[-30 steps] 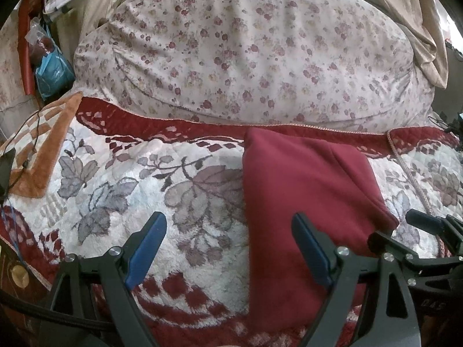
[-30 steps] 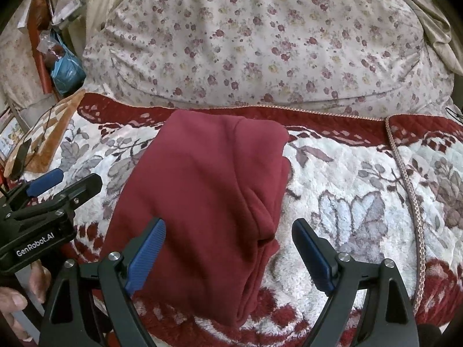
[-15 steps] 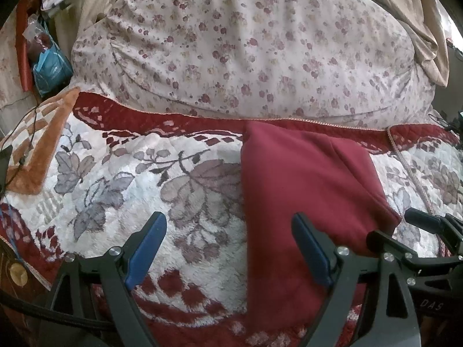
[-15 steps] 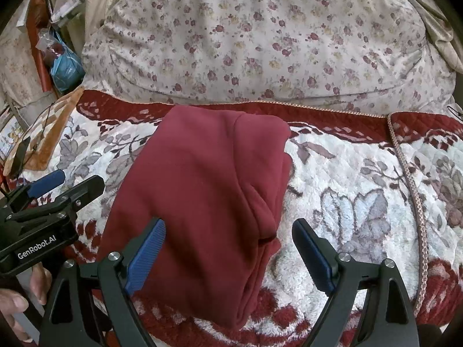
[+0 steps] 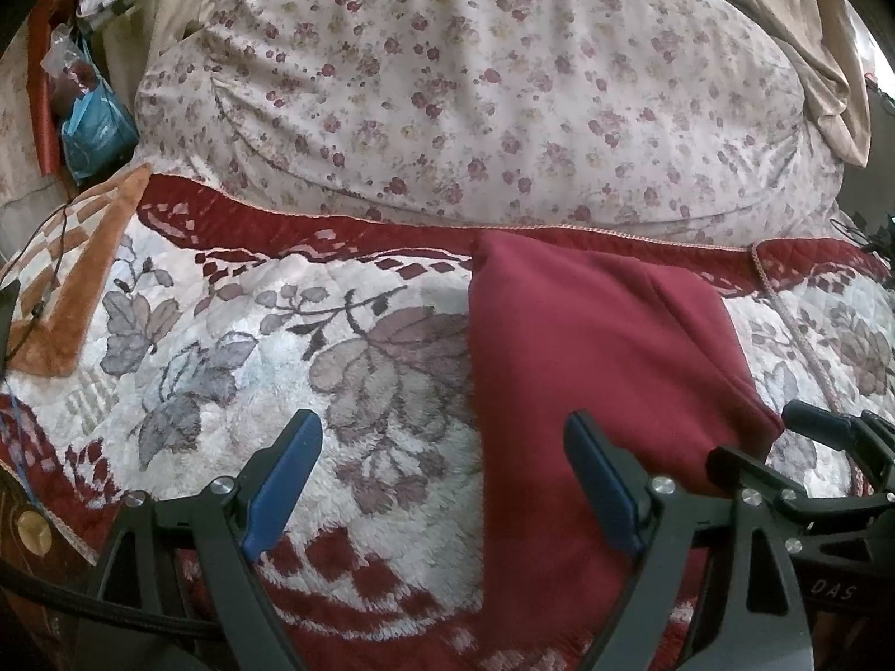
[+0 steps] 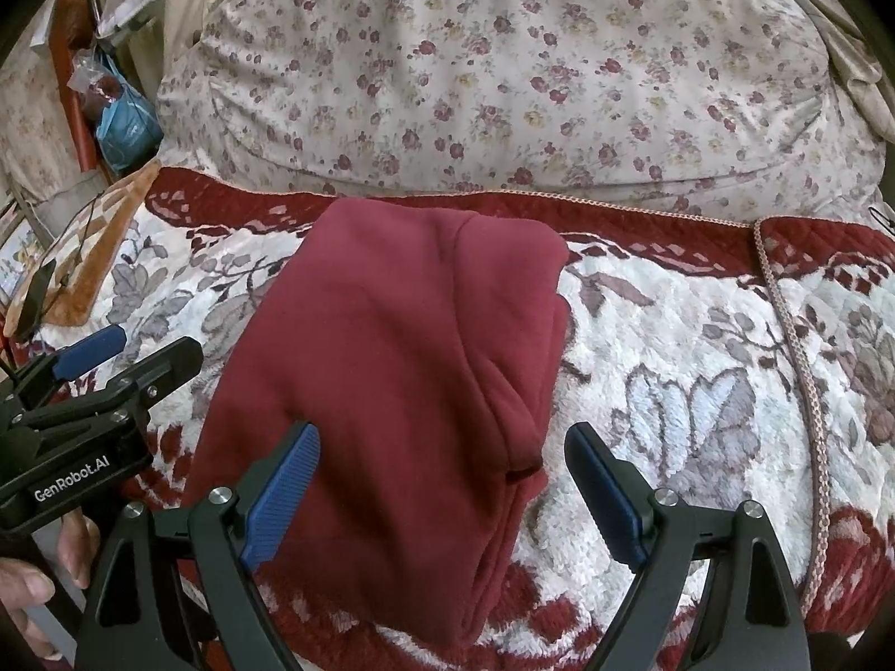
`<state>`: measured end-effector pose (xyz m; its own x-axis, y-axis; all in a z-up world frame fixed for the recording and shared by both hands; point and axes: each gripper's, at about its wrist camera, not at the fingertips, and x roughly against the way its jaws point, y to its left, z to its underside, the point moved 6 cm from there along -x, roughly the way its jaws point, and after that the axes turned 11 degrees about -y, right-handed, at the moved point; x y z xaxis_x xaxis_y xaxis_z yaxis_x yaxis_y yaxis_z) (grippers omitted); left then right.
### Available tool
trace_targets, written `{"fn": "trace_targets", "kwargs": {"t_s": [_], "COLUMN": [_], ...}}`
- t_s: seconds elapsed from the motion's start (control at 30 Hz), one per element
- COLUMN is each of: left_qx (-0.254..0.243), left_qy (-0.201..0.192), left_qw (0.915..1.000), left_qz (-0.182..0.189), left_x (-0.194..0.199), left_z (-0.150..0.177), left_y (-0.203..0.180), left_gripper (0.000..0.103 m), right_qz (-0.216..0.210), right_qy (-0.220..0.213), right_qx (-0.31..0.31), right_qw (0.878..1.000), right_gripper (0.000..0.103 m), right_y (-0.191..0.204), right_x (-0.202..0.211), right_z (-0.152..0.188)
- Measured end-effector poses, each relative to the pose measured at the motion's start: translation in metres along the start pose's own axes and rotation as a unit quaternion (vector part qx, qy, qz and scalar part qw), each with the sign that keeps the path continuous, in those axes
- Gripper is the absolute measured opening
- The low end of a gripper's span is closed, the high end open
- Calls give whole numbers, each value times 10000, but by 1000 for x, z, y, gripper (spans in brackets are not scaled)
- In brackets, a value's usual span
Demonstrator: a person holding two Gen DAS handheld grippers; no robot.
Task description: Fold small clothes
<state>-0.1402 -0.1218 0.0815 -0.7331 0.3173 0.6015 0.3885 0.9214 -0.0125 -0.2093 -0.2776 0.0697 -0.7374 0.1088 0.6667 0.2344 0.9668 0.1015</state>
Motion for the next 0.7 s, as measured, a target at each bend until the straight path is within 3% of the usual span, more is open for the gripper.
{"fn": "trace_targets", "kwargs": {"t_s": [0.7], "left_qx": [45], "left_qy": [178], "left_qw": [9998], "left_qz": [55], "left_x": [-23], "left_z": [0], "left_y": [8], "left_gripper": [87], "right_qz": [34], "right_qy": [122], "right_qx": [-10], "right_qw": [9999], "right_gripper": [93], "right_y": [-2], "right_x": [-17], "right_z": [-4]}}
